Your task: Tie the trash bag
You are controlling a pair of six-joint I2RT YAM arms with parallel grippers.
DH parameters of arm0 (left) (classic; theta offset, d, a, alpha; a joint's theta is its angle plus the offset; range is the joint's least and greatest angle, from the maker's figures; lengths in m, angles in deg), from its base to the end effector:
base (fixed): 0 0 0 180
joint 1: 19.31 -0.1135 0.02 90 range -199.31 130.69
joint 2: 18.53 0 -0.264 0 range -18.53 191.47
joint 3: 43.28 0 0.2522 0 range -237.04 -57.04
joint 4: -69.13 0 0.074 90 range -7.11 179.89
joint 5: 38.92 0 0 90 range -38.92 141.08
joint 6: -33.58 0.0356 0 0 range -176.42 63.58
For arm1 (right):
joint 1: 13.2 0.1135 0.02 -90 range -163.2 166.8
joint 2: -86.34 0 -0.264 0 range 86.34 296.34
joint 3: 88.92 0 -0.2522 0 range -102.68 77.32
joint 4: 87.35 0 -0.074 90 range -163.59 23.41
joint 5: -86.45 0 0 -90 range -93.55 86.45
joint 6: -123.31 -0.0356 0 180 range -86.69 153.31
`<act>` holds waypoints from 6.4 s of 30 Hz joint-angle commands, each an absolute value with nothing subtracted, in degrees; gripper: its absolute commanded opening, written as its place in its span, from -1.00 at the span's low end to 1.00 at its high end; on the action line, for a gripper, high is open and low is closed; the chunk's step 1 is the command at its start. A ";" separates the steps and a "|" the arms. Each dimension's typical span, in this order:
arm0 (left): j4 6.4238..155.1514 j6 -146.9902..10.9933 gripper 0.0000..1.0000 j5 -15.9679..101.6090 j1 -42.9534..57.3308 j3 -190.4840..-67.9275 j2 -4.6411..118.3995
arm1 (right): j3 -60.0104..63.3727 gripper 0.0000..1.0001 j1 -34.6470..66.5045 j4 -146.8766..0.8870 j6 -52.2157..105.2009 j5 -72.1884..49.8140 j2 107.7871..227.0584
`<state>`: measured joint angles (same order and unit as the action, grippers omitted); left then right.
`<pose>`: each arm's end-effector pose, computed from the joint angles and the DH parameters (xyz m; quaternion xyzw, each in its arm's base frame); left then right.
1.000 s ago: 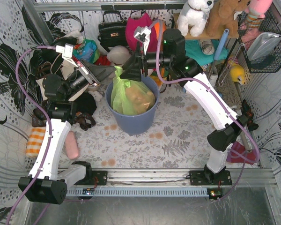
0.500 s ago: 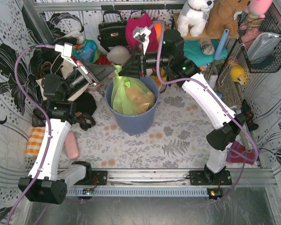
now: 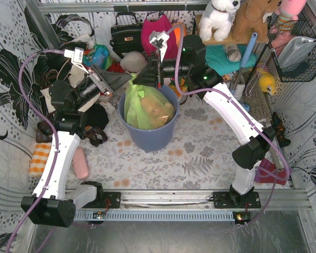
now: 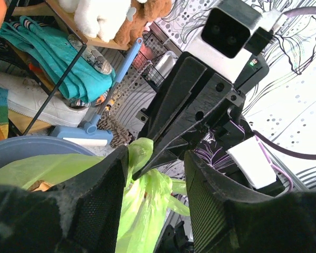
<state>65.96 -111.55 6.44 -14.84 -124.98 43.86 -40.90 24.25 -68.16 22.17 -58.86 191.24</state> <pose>0.2248 -0.0427 0.4688 0.0654 0.5997 -0.5654 0.5625 0.3044 0.2700 0.4964 -0.4732 0.4868 0.5527 0.4834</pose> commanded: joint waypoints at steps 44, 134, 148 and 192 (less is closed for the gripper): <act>54.62 -116.89 -0.52 5.66 -12.81 -123.13 46.27 | -35.19 -1.00 24.24 -77.50 18.86 -59.67 186.30; 88.85 -88.23 -1.00 26.04 -12.81 -129.35 50.39 | -20.44 -1.00 35.67 -20.23 -1.26 -11.56 161.50; 97.23 -80.72 -1.00 49.02 -12.89 -127.84 54.68 | -4.67 -1.00 34.29 -12.29 2.04 -11.53 155.78; 97.27 -80.36 -1.00 53.27 -13.73 -123.31 52.62 | 25.69 -1.00 31.36 -59.98 -18.10 11.53 126.43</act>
